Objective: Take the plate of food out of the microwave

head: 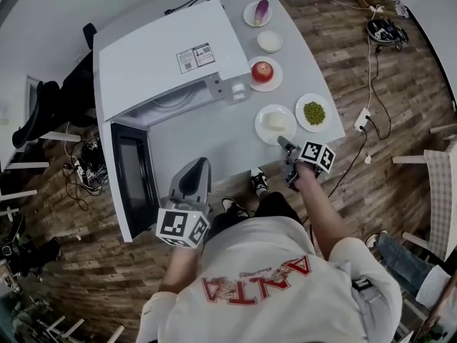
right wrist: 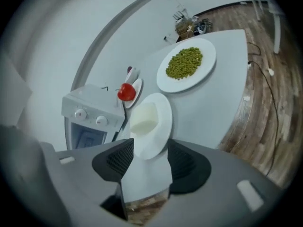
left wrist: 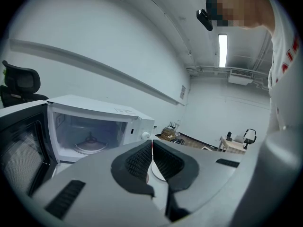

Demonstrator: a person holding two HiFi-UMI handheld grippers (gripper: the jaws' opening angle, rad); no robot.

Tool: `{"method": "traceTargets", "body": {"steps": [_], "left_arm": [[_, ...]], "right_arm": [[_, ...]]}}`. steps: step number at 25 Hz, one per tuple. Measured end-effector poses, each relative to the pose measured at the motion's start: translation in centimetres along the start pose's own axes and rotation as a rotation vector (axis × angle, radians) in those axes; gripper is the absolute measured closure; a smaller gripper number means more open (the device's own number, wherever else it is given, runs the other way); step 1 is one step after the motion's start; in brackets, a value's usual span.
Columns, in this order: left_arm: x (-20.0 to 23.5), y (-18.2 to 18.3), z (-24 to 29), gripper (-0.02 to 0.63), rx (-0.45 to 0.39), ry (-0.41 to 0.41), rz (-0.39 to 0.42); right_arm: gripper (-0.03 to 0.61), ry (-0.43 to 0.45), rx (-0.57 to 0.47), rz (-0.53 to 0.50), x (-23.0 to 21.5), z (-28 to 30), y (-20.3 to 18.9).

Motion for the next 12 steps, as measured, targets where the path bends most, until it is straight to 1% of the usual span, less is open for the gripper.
{"method": "traceTargets", "body": {"steps": [3,5,6,9,12], "left_arm": [[0.1,0.0,-0.2,0.6,-0.01,0.002,-0.005],[0.3,0.1,-0.4,0.6,-0.022,0.007,-0.011],[0.4,0.2,-0.5,0.6,-0.03,0.011,-0.015],[0.7,0.6,-0.9,0.601,-0.054,0.022,-0.023],[1.1,1.3,-1.5,0.601,-0.091,0.042,-0.024]], "right_arm": [[0.382,-0.062,0.057,-0.155,0.4,-0.2,-0.4],[0.382,-0.096,0.064,-0.248,0.9,-0.7,-0.6],[0.382,-0.099,0.063,-0.288,1.5,-0.9,-0.6],[0.45,-0.061,0.042,-0.407,4.3,-1.8,-0.8],[0.528,0.027,-0.017,-0.588,8.9,-2.9,-0.7]]}}
Point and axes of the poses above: the fingertips, and each gripper's own axes: z forward along the fingers, x to its left, y out of its top, the point moved 8 cm from there along -z, backward along the fingers, and after that the axes turned 5 degrees about -x, right-handed, at the moved point
